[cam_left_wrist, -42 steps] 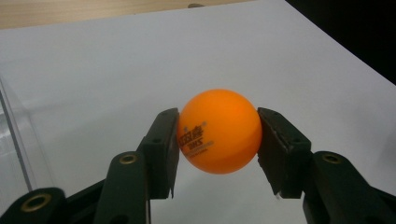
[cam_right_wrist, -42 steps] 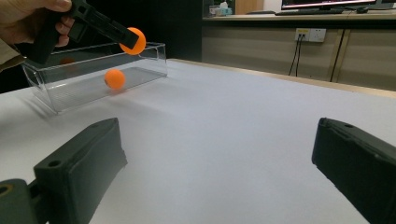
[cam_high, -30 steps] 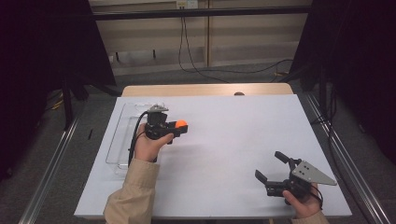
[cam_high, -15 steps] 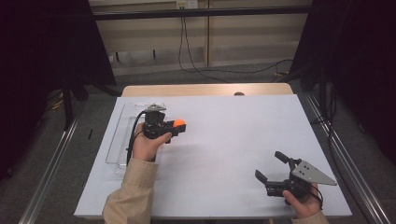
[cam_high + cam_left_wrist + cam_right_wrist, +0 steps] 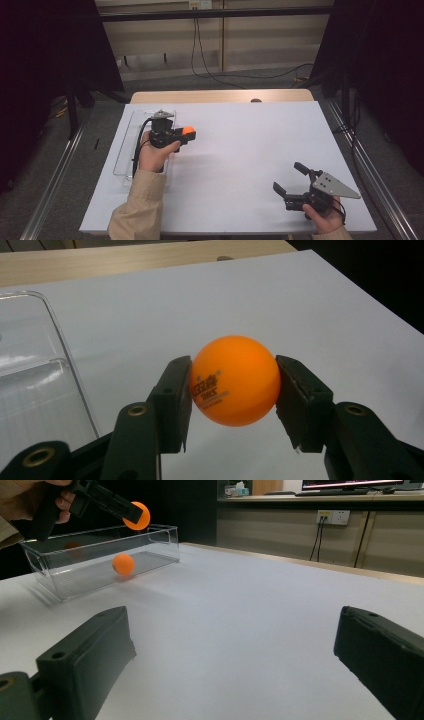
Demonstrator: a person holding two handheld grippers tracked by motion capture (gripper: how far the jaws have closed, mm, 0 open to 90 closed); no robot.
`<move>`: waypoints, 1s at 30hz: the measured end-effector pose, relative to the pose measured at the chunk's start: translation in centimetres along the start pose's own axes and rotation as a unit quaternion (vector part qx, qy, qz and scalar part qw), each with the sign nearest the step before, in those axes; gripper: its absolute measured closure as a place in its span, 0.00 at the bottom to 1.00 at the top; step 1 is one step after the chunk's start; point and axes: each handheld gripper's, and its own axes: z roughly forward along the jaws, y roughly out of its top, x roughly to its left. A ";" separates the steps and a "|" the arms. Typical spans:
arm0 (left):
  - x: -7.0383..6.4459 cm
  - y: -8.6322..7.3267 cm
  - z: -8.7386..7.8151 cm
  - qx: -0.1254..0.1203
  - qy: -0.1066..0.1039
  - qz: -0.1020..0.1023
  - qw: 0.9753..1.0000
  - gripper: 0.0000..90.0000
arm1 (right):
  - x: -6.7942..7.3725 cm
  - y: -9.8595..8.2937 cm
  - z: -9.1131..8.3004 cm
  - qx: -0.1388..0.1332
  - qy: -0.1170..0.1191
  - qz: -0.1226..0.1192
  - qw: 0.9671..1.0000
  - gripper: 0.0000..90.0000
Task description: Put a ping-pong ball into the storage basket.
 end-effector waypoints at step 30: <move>0.9 0.1 -1.0 -0.009 0.009 -0.005 1.000 0.57 | 0.0 0.0 0.0 0.000 -0.002 0.000 1.000 0.02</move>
